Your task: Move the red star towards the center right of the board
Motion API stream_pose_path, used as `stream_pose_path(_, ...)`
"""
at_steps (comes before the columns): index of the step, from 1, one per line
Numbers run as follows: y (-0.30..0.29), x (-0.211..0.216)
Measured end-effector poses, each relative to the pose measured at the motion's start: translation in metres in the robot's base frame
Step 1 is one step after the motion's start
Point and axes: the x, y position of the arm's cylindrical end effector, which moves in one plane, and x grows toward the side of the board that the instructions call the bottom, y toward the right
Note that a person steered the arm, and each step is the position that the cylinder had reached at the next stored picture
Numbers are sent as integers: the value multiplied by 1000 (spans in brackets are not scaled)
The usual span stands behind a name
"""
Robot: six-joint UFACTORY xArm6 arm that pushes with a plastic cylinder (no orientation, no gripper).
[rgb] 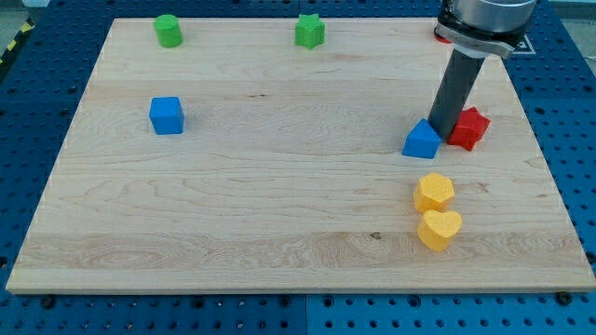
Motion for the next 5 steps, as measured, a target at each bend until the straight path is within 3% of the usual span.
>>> stream_pose_path(2,0,25)
stream_pose_path(5,22,12)
